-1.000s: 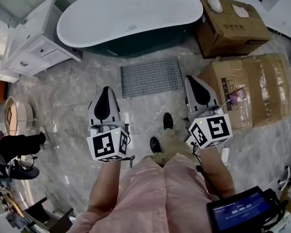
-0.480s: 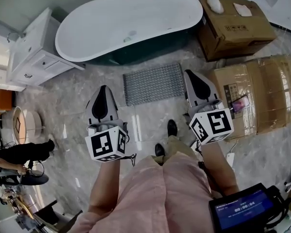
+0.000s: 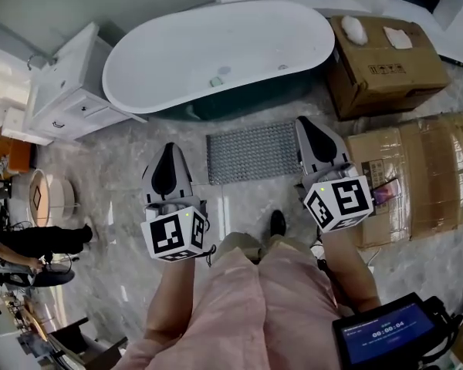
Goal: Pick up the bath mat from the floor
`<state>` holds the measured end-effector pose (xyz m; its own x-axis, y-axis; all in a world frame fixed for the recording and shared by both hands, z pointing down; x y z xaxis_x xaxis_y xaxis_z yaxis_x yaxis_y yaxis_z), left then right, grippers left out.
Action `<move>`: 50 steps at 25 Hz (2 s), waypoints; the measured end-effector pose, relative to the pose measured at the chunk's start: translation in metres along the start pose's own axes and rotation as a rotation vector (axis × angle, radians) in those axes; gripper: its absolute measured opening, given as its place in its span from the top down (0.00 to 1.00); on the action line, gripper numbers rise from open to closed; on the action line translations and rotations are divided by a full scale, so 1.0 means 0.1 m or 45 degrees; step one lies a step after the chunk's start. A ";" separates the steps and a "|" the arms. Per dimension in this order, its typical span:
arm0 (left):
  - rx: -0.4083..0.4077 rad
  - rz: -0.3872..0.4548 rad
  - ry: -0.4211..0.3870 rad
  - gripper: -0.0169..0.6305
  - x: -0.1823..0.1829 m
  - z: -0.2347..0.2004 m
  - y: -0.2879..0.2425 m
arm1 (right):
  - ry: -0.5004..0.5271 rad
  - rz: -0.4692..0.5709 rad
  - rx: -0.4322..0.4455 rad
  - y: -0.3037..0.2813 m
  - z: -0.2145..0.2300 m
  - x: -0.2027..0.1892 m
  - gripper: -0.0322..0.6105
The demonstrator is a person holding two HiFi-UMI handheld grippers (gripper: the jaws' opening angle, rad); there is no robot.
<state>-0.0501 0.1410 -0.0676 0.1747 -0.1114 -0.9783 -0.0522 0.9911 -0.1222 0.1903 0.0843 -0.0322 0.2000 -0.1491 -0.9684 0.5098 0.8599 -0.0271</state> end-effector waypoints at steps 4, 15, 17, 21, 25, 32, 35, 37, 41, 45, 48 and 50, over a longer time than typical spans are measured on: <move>0.042 -0.022 -0.005 0.94 -0.03 -0.10 -0.02 | -0.013 -0.004 0.028 -0.14 0.00 -0.02 0.92; 0.057 -0.039 0.007 0.94 -0.14 -0.40 -0.26 | -0.017 -0.028 0.019 -0.52 -0.05 -0.09 0.92; 0.053 -0.038 0.016 0.94 -0.15 -0.47 -0.33 | -0.008 -0.037 0.014 -0.60 -0.07 -0.10 0.92; 0.059 -0.061 0.060 0.94 -0.30 -0.67 -0.44 | 0.003 -0.073 0.003 -0.79 -0.12 -0.17 0.92; 0.083 -0.064 0.104 0.94 -0.43 -0.90 -0.57 | 0.019 -0.113 0.014 -1.02 -0.20 -0.26 0.92; 0.146 0.003 0.147 0.94 -0.37 -1.52 -0.77 | 0.103 -0.083 0.053 -1.60 -0.50 -0.05 0.92; 0.158 0.036 0.155 0.94 -0.32 -1.76 -0.84 | 0.133 -0.062 0.069 -1.80 -0.68 0.04 0.92; 0.159 0.055 0.161 0.94 -0.29 -1.89 -0.90 | 0.151 -0.052 0.076 -1.93 -0.77 0.10 0.92; 0.145 0.081 0.171 0.94 -0.23 -2.07 -1.03 | 0.181 -0.040 0.077 -2.12 -0.90 0.18 0.92; 0.119 0.074 0.176 0.94 -0.26 -2.22 -1.14 | 0.190 -0.036 0.059 -2.22 -1.00 0.19 0.92; 0.092 0.053 0.172 0.94 -0.22 -2.15 -1.24 | 0.183 -0.035 0.033 -2.22 -0.91 0.26 0.92; 0.068 0.057 0.160 0.94 -0.20 -2.09 -1.30 | 0.182 -0.018 0.014 -2.21 -0.85 0.30 0.92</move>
<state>-0.2522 -0.0006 -0.0671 0.0489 -0.0722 -0.9962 -0.0040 0.9974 -0.0725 0.0123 -0.0687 -0.0763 0.0715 -0.0895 -0.9934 0.5207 0.8528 -0.0393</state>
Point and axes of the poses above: the fingertips, and each gripper's own axes: y backward along the fingers, z to its right, x out of its top, the point moved 2 cm from there along y, backward along the fingers, and after that the axes turned 3 degrees about -x, right-handed, at the moved point
